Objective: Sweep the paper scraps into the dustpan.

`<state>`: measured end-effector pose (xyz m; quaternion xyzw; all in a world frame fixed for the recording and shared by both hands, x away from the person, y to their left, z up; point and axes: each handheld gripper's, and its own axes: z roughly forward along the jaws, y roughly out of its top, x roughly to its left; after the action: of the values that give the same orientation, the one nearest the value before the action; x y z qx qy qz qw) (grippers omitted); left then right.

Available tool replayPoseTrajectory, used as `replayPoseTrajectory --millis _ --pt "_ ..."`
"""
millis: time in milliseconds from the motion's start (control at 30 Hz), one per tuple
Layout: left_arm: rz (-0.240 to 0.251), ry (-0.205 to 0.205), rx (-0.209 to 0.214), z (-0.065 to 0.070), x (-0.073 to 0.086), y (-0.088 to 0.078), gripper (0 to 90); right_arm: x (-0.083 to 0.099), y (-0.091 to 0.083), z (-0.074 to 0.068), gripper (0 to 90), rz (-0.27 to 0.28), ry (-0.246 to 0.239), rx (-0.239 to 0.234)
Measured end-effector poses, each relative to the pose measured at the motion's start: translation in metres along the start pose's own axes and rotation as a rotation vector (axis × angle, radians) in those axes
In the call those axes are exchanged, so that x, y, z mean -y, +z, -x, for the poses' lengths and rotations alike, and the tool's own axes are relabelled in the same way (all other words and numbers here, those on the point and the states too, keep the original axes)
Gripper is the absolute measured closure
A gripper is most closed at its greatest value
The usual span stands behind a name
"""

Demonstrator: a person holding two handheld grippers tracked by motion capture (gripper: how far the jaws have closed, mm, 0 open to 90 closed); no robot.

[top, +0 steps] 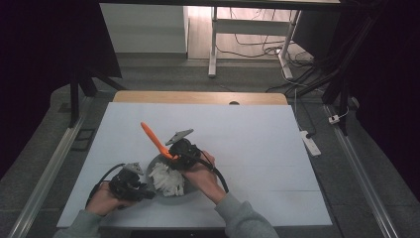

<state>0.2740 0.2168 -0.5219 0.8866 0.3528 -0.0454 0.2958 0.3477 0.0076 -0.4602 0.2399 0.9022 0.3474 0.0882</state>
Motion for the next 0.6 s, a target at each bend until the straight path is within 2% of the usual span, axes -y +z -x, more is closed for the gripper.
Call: replayPoseTrajectory --millis 233,600 --pt "0.005 0.0 -0.003 0.0 0.0 0.0 61.5 0.003 -0.017 0.022 70.4 0.035 0.036 0.065" --pt "0.024 0.006 -0.011 0.0 0.002 0.0 61.5 0.011 -0.032 0.039 70.4 0.068 0.072 0.087"
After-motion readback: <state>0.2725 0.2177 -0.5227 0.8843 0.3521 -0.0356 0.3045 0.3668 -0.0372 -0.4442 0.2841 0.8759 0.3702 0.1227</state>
